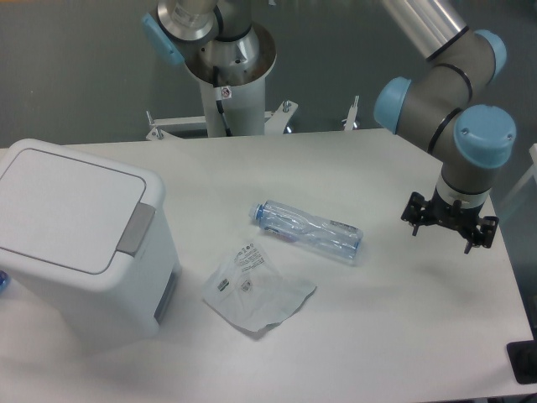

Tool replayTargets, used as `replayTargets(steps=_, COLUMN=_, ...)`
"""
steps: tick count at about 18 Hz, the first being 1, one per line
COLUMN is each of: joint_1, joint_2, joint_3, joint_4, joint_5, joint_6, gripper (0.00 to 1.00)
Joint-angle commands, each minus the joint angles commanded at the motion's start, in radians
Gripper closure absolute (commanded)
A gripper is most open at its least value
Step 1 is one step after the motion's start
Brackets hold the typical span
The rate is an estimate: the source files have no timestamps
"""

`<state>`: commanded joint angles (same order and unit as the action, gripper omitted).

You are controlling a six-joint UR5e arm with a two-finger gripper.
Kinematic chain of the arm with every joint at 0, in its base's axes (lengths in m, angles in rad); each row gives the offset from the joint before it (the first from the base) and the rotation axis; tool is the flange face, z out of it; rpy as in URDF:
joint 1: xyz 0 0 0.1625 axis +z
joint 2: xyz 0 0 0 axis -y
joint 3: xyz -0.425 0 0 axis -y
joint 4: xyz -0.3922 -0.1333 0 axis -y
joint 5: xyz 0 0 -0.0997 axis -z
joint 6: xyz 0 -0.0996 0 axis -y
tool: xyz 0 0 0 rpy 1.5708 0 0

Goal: Open the trash can
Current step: 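Move the gripper from its start pose toward the table center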

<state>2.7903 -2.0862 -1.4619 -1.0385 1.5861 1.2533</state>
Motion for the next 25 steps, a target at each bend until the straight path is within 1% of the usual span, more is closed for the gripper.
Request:
replayTargets(steps=6, joint_1=-0.011, joint_2=0.002, joint_3=-0.002, joint_4=0.0, joint_5=-0.006, joint_6=-0.005, gripper=0.0)
replayTargets(steps=7, joint_1=-0.012, joint_2=0.003, joint_3=-0.006, joint_4=-0.002, joint_5=-0.006, joint_6=-0.014, gripper=0.0)
replayTargets(steps=8, joint_1=-0.015, joint_2=0.017, joint_3=-0.029, joint_4=-0.002, joint_5=-0.002, joint_6=-0.034, gripper=0.0)
replayTargets(steps=10, joint_1=-0.014, joint_2=0.072, joint_3=-0.087, joint_4=0.008, joint_5=-0.008, joint_6=-0.107, gripper=0.0)
replayTargets(steps=11, joint_1=-0.014, joint_2=0.09, joint_3=-0.097, joint_4=0.009, joint_5=-0.009, joint_6=-0.136, gripper=0.0)
replayTargets(steps=13, joint_1=-0.018, joint_2=0.109, joint_3=-0.123, joint_4=0.009, joint_5=-0.009, joint_6=-0.187, gripper=0.0)
replayTargets(steps=14, joint_1=-0.032, joint_2=0.117, joint_3=-0.133, joint_4=0.009, joint_5=-0.009, joint_6=-0.205, gripper=0.0)
replayTargets(steps=16, joint_1=-0.055, joint_2=0.123, joint_3=-0.132, joint_4=0.009, joint_5=0.002, joint_6=-0.253, gripper=0.0)
replayTargets(steps=18, joint_1=-0.083, joint_2=0.13, joint_3=-0.14, joint_4=0.009, joint_5=-0.011, joint_6=-0.36, gripper=0.0)
replayTargets(steps=19, joint_1=-0.103, joint_2=0.14, joint_3=-0.124, joint_4=0.0, joint_5=-0.012, joint_6=-0.424, gripper=0.0)
replayTargets(steps=20, joint_1=-0.119, joint_2=0.152, joint_3=-0.108, joint_4=-0.017, joint_5=-0.029, joint_6=-0.481, gripper=0.0)
replayTargets(steps=21, joint_1=-0.133, joint_2=0.159, joint_3=-0.092, joint_4=-0.059, joint_5=-0.055, joint_6=-0.524, gripper=0.0)
replayTargets(steps=23, joint_1=-0.153, joint_2=0.167, joint_3=-0.043, joint_4=-0.177, joint_5=-0.099, joint_6=-0.59, gripper=0.0)
replayTargets(steps=24, joint_1=-0.161, joint_2=0.182, joint_3=-0.022, joint_4=-0.222, joint_5=-0.127, joint_6=-0.622, gripper=0.0)
replayTargets(steps=25, joint_1=-0.172, joint_2=0.187, joint_3=-0.002, joint_4=-0.247, joint_5=-0.155, joint_6=-0.656, gripper=0.0)
